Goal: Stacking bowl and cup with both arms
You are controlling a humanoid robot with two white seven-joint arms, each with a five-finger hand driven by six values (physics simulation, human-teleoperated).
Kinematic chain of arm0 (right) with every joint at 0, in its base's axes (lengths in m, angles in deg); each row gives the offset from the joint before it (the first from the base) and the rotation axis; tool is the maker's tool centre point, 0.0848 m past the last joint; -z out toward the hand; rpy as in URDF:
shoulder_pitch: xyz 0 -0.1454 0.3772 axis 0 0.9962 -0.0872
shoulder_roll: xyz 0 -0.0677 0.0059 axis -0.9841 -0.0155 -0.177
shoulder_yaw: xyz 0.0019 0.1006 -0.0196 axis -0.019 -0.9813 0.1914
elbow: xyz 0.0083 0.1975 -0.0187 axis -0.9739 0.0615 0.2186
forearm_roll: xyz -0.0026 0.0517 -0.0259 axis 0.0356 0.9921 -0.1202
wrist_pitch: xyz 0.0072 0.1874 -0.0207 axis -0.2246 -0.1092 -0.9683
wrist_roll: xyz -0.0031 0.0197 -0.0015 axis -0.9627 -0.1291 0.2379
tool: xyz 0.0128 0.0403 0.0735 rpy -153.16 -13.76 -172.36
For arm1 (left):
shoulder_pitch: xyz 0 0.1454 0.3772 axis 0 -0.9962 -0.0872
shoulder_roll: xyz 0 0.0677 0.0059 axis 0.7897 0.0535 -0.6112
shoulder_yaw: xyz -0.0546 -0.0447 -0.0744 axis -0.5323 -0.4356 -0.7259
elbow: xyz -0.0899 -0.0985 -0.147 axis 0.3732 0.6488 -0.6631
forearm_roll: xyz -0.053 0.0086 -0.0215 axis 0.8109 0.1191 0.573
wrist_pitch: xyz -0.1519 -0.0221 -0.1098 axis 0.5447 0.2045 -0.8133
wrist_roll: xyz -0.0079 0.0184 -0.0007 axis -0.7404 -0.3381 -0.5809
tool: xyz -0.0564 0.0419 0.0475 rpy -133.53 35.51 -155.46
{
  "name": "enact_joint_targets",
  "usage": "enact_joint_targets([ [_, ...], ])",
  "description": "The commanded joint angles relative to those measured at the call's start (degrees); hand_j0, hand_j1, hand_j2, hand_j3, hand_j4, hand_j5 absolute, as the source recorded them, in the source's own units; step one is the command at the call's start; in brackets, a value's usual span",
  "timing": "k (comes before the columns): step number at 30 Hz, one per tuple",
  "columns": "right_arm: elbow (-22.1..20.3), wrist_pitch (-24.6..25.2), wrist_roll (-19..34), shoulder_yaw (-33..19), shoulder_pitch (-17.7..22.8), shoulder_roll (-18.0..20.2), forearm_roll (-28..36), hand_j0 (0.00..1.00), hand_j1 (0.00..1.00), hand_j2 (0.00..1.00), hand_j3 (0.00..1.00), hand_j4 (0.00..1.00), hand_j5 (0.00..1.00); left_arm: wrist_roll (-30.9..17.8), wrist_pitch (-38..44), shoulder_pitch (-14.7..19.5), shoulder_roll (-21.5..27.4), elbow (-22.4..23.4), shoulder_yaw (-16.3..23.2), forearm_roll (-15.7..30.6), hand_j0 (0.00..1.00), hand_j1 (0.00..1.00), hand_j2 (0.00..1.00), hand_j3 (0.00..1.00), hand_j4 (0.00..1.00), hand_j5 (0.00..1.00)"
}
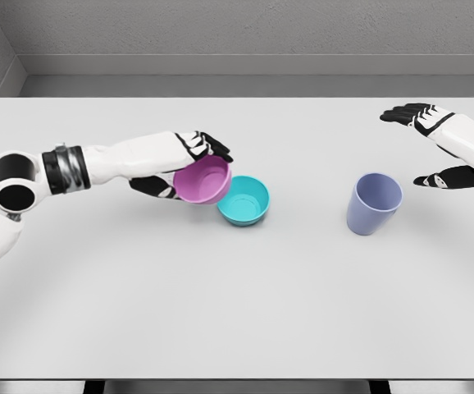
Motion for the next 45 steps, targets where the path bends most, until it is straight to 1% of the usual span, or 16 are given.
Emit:
enact_joint_targets([
  [1, -0.02, 0.05, -0.03, -0.03, 0.0, 0.05, 0.4, 1.0, 1.0, 1.0, 1.0, 1.0, 1.0, 0.2, 0.19, 0.09, -1.89, 0.2, 2.06, -0.51, 0.48, 0.48, 0.48, 0.48, 0.48, 0.48],
  [6, -0.02, 0.05, -0.03, -0.03, 0.0, 0.05, 0.4, 1.0, 1.0, 1.0, 1.0, 1.0, 1.0, 0.2, 0.19, 1.58, -3.91, 0.64, 4.0, -1.91, 0.49, 0.49, 0.49, 0.49, 0.49, 0.49],
  [8, -0.02, 0.05, -0.03, -0.03, 0.0, 0.05, 0.4, 1.0, 1.0, 1.0, 1.0, 1.0, 1.0, 0.2, 0.19, 2.64, -4.0, 1.87, 4.87, -2.35, 0.49, 0.49, 0.49, 0.49, 0.49, 0.49],
  [9, -0.02, 0.05, -0.03, -0.03, 0.0, 0.05, 0.4, 1.0, 1.0, 1.0, 1.0, 1.0, 1.0, 0.2, 0.19, 3.52, -4.88, 3.01, 5.84, -2.53, 0.49, 0.49, 0.49, 0.49, 0.49, 0.49],
  [13, -0.02, 0.05, -0.03, -0.03, 0.0, 0.05, 0.4, 1.0, 1.0, 1.0, 1.0, 1.0, 1.0, 0.2, 0.19, 4.57, -5.93, 5.04, 6.54, -3.5, 0.49, 0.49, 0.49, 0.49, 0.49, 0.49],
  [21, -0.02, 0.05, -0.03, -0.03, 0.0, -0.04, 0.4, 1.0, 1.0, 1.0, 1.0, 1.0, 1.0, 0.2, 0.19, 5.19, -6.99, 8.03, 7.07, -5.34, 0.51, 0.51, 0.51, 0.51, 0.51, 0.51],
  [28, -0.19, 0.05, -0.03, -0.03, 0.0, 0.05, 0.4, 1.0, 1.0, 1.0, 1.0, 1.0, 1.0, 0.2, 0.19, 5.36, -7.52, 8.47, 7.16, -5.96, 0.54, 0.54, 0.54, 0.54, 0.54, 0.54],
  [32, -0.19, 0.05, -0.03, -0.03, 0.0, 0.05, 0.4, 1.0, 1.0, 1.0, 1.0, 1.0, 1.0, 0.2, 0.19, 5.63, -8.04, 9.35, 7.16, -5.96, 0.63, 0.63, 0.63, 0.63, 0.63, 0.63],
  [35, -0.19, 0.05, -0.03, -0.03, 0.0, -0.04, 0.4, 1.0, 1.0, 1.0, 1.0, 1.0, 1.0, 0.2, 0.19, 5.63, -8.04, 9.7, 7.16, -5.96, 0.67, 0.67, 0.67, 0.67, 0.67, 0.67],
  [36, -0.19, 0.05, -0.03, -0.03, 0.0, -0.04, 0.4, 1.0, 1.0, 1.0, 1.0, 1.0, 1.0, 0.2, 0.19, 5.63, -8.04, 9.87, 7.16, -6.05, 0.7, 0.7, 0.7, 0.7, 0.7, 0.7],
  [37, -0.19, 0.05, -0.03, -0.03, 0.0, 0.05, 0.4, 1.0, 1.0, 1.0, 1.0, 1.0, 1.0, 0.2, 0.19, 5.63, -8.04, 9.87, 7.16, -6.05, 0.78, 0.78, 0.78, 0.78, 0.78, 0.78],
  [38, -0.19, 0.05, -0.03, -0.03, 0.0, -0.04, 0.4, 1.0, 1.0, 1.0, 1.0, 1.0, 1.0, 0.2, 0.19, 5.63, -8.04, 9.87, 7.16, -5.96, 0.88, 0.88, 0.88, 0.88, 0.88, 0.88],
  [40, -0.19, 0.05, -0.03, -0.03, 0.0, -0.04, 0.4, 1.0, 1.0, 1.0, 1.0, 1.0, 1.0, 0.2, 0.19, 5.63, -8.13, 9.87, 7.16, -5.96, 0.91, 0.91, 0.91, 0.91, 0.91, 0.91],
  [41, -0.19, 0.05, -0.03, -0.03, 0.0, -0.04, 0.4, 1.0, 1.0, 1.0, 1.0, 1.0, 1.0, 0.2, 0.19, 5.63, -8.13, 9.87, 7.16, -5.96, 0.96, 0.96, 0.96, 0.96, 0.96, 0.96],
  [43, -0.1, 0.05, -0.03, -0.03, 0.0, 0.05, 0.4, 1.0, 1.0, 1.0, 1.0, 1.0, 1.0, 0.2, 0.19, 5.63, -8.13, 9.87, 7.16, -5.96, 0.99, 0.99, 0.99, 0.99, 0.99, 0.99],
  [45, -0.1, 0.05, -0.03, -0.03, 0.0, -0.04, 0.4, 1.0, 1.0, 1.0, 1.0, 1.0, 1.0, 0.2, 0.19, 5.54, -8.22, 9.87, 7.16, -6.05, 1.0, 1.0, 1.0, 1.0, 1.0, 1.0],
])
